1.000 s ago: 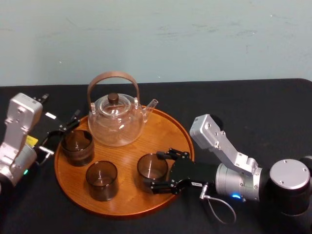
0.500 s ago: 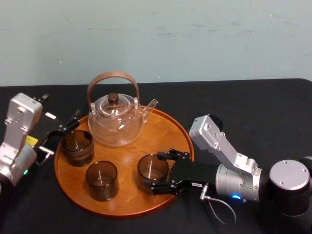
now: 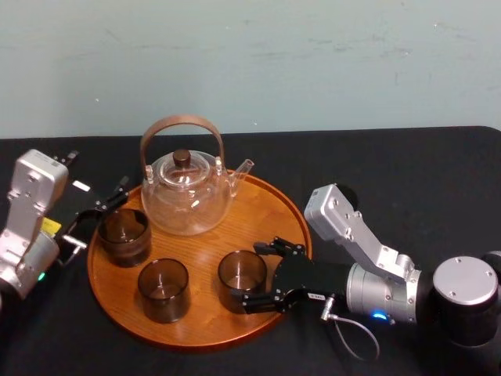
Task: Pick up the glass from the table and place it on the tray.
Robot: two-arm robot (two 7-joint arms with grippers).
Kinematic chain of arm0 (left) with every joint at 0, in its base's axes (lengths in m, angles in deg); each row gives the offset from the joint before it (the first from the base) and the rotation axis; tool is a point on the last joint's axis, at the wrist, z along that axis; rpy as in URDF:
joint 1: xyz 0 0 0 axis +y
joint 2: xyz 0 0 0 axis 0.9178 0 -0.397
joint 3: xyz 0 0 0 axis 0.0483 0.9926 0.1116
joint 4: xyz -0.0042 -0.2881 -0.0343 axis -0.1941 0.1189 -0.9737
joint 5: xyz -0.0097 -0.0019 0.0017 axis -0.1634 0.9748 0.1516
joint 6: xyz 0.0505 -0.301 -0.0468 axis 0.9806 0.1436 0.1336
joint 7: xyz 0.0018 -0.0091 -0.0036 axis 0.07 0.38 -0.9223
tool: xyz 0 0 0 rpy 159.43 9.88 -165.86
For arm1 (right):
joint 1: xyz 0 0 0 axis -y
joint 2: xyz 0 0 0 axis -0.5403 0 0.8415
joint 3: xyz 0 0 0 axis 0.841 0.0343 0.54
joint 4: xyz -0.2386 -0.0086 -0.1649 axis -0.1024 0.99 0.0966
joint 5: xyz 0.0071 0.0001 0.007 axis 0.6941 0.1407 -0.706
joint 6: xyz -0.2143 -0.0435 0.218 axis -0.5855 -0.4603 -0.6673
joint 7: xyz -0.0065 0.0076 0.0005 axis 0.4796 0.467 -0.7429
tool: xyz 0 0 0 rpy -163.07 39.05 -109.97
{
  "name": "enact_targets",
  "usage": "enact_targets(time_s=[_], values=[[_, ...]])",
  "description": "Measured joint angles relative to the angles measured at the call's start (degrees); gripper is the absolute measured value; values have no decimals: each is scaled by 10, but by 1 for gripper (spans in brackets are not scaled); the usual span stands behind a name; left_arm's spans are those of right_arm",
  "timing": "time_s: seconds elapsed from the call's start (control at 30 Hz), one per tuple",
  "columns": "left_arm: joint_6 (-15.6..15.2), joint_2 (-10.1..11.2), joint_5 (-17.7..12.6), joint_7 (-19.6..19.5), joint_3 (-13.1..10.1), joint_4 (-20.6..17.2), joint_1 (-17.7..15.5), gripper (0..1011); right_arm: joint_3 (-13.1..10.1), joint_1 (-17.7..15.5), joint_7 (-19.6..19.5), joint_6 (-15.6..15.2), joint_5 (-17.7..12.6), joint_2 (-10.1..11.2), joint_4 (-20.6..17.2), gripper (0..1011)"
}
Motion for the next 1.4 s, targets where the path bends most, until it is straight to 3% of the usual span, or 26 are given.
enact_targets(time_s=[0.57, 1.1, 1.4], values=[[0, 0, 0, 0, 0, 0, 0, 1001, -5, -4, 4, 1, -7, 7, -5, 1002], [0, 0, 0, 0, 0, 0, 0, 1001, -50, -70, 6, 11, -50, 79, -73, 1002], [0, 0, 0, 0, 0, 0, 0, 1001, -83, -107, -8, 24, -72, 109, -93, 1002]])
